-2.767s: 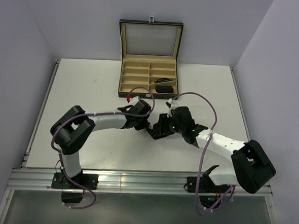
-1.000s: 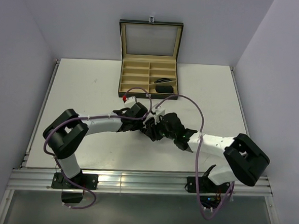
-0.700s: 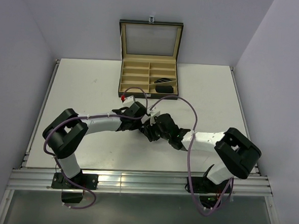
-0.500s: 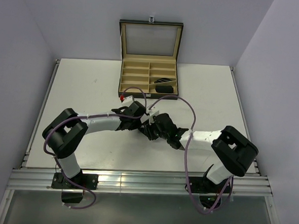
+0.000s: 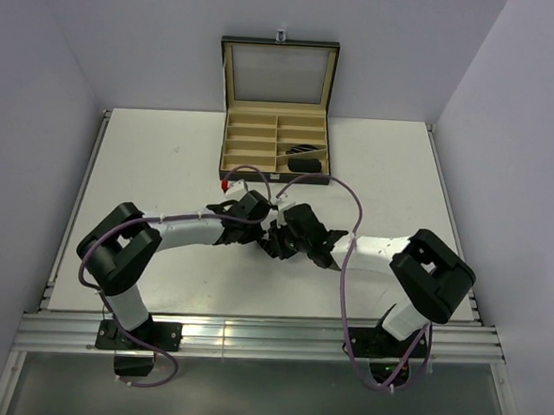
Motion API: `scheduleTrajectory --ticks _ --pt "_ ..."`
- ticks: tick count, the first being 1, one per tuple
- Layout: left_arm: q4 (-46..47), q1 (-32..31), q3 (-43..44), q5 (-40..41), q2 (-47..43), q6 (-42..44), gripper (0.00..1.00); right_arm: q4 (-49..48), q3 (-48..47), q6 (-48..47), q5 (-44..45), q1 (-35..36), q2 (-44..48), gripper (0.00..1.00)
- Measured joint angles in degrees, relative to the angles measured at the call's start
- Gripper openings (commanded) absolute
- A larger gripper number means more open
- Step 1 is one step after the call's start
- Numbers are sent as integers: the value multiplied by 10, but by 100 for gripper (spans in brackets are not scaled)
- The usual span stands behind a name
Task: Roll the socks
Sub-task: Roll the sock at the center of the board.
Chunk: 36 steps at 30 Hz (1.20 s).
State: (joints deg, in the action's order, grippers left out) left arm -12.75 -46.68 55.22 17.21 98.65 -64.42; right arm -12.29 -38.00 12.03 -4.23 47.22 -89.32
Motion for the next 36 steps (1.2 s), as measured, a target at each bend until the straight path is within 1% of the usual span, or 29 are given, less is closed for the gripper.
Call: scheduleTrajectory --ticks 1,3,4,6,7,9,10,12,13,18,21,29,33,36 --pt "1 -1 -3 2 -3 -2 20 10 -5 6 -9 -6 -2 0" --pt "2 -3 -11 2 -9 -8 25 30 -13 23 -34 -19 -3 0" --pt "5 -3 -16 2 -14 -10 33 35 -14 31 -45 -27 -3 0" --pt "9 -6 -26 2 -26 -13 41 47 -14 51 -73 -48 -3 0" --pt "14 -7 -31 2 -33 -16 48 51 -14 59 -85 -58 -3 0" --pt "23 -8 -43 2 -47 -23 55 54 -9 82 -128 -90 -5 0" --pt "30 -9 -50 2 -55 -25 61 53 -4 93 -148 -108 -8 0" --pt "45 -8 -65 2 -70 -29 67 42 6 115 -192 -140 -16 0" --pt "52 -8 -72 2 -76 -31 68 30 12 127 -216 -155 -23 0" --pt "112 -8 -105 -17 -87 -36 69 -35 27 176 -306 -197 -66 0" --pt "141 -8 -119 -33 -87 -37 66 -69 34 200 -345 -212 -85 0" --pt "191 -8 -130 -53 -81 -37 59 -82 37 216 -361 -221 -95 0" --pt "190 -8 -123 -54 -55 -37 55 -85 36 220 -368 -224 -100 0" --pt "190 -8 -115 -54 -40 -37 55 -88 36 225 -374 -227 -104 0"
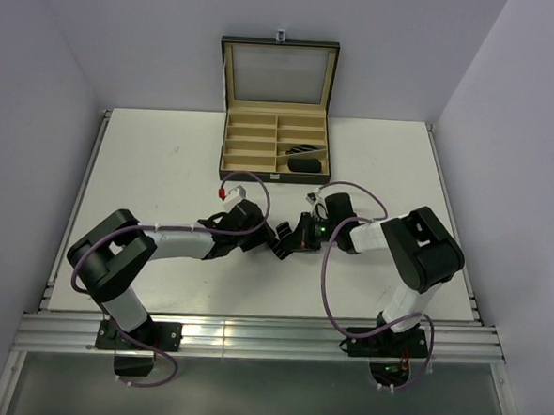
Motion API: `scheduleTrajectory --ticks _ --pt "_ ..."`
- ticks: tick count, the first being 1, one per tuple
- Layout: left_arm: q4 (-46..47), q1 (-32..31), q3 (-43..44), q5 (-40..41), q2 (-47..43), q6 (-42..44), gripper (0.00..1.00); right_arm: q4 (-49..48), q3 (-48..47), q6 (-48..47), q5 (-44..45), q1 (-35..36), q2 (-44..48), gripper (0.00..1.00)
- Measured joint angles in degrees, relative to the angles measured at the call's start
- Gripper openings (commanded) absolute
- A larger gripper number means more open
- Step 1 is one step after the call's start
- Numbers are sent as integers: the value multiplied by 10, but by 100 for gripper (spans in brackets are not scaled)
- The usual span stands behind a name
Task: Roll the socks
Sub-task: Roll the sock at the center of the board.
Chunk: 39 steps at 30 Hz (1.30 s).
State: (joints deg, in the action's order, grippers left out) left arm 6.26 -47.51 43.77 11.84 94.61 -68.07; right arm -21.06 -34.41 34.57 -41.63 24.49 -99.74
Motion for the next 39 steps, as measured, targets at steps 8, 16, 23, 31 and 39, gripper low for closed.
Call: scheduleTrajectory --ticks 8,16,23,31,39 --pt "1 0 14 -4 17 5 44 -12 -1 8 -20 -9 -14 0" --pt "-1 0 44 -15 44 14 12 -7 -4 5 -24 -10 -15 0" --pt "-37 -1 75 -17 54 23 0 49 -4 -35 30 2 33 32" --pt "-84 -2 99 -14 57 24 0 143 9 -115 251 111 201 44" --pt "-115 -2 112 -10 57 24 0 130 46 -182 412 217 254 47"
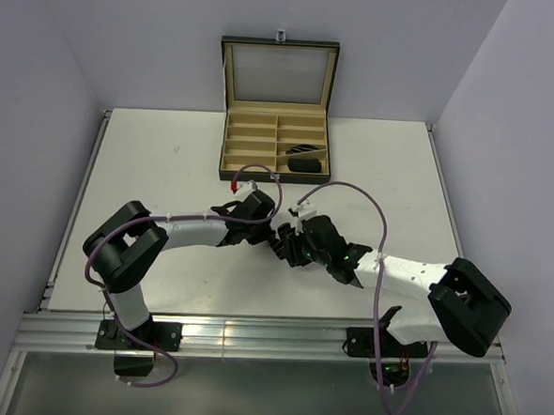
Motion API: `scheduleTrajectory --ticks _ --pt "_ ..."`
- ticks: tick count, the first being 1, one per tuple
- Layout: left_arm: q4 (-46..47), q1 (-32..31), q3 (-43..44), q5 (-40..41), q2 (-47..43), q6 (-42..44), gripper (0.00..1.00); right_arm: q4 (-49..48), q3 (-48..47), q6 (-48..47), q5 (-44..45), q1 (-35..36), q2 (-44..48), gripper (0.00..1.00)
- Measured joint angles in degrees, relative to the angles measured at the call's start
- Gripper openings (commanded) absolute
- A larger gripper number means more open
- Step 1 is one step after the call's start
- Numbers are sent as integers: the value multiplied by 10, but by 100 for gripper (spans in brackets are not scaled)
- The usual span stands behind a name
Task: Roll the socks
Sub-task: Roll the sock at the center of the board.
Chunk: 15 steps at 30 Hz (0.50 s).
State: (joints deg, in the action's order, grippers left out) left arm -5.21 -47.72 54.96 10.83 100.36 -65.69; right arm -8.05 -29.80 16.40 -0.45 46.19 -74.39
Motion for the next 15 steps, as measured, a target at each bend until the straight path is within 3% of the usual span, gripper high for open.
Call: scheduleTrajectory --ticks 15 --pt "-37 4 13 1 0 -9 0 -60 -18 -74 95 73 -81 50"
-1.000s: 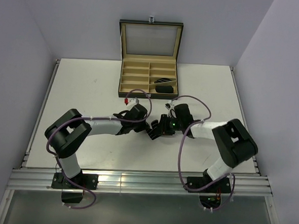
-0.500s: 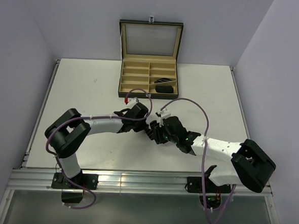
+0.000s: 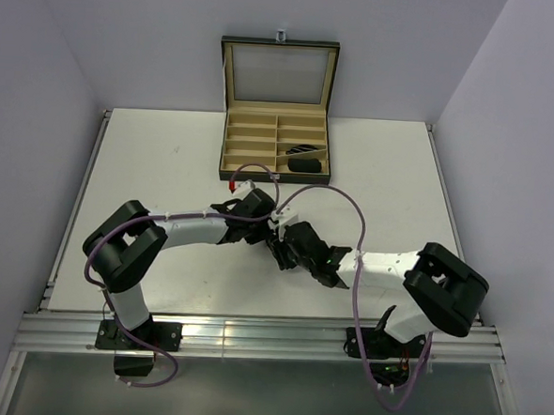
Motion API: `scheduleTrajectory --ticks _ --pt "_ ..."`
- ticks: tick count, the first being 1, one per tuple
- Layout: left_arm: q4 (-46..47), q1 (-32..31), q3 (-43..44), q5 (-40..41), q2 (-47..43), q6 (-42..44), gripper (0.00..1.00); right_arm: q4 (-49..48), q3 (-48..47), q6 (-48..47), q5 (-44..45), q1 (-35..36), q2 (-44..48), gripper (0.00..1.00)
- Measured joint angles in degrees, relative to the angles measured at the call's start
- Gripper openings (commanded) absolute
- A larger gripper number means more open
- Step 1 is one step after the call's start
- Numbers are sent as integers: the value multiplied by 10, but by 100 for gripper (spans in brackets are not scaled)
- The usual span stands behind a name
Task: Roll the socks
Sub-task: Roll the sock at the center of the board.
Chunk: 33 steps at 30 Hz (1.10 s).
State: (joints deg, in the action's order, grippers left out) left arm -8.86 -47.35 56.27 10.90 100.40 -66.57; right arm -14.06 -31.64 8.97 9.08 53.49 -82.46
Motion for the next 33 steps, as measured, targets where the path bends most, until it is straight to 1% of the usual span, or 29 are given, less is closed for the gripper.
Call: scheduleTrajectory --ticks 7,9,10,11,12,13,14,15,16,17,18,20,21,23,24,27,30,33 --pt "-4 4 0 -3 1 -7 0 -31 -5 -1 22 11 -41 49" --pt "-4 7 0 -6 2 -9 1 -38 -7 0 26 12 -48 37" --pt "-4 7 0 -6 2 -12 1 -41 -8 0 28 13 -50 21" --pt "-4 8 0 -7 3 -14 2 -43 -8 0 30 13 -52 15" --pt "-4 8 0 -7 3 -16 3 -44 -9 2 34 14 -54 10" --pt "-4 8 0 -7 3 -18 8 -44 -9 2 35 14 -54 3" --pt "-4 8 0 -7 3 -19 11 -44 -9 2 36 15 -54 0" --pt "-4 8 0 -7 3 -20 16 -44 -9 3 37 15 -54 0" --pt "-4 8 0 -7 3 -21 24 -44 -9 4 37 15 -54 0" --pt "-3 9 -2 -6 2 -22 26 -43 -9 4 35 15 -54 0" --pt "0 9 -5 -5 1 -26 32 -43 -9 4 33 15 -54 0" --pt "6 9 -16 -4 -6 -31 40 -38 -9 4 15 7 -48 0" --pt "9 9 -24 -2 -13 -34 49 -32 -8 8 -1 -2 -44 0" --pt "13 8 -40 1 -25 -37 56 -24 -6 21 -48 -31 -34 0" --pt "22 8 -48 2 -32 -42 62 -20 -5 28 -70 -49 -30 0" --pt "38 8 -69 8 -55 -46 69 -14 0 52 -154 -113 -26 0" --pt "57 8 -84 10 -68 -48 71 -14 2 74 -243 -171 -29 0" --pt "87 8 -101 10 -79 -47 72 -30 3 100 -329 -217 -51 0"
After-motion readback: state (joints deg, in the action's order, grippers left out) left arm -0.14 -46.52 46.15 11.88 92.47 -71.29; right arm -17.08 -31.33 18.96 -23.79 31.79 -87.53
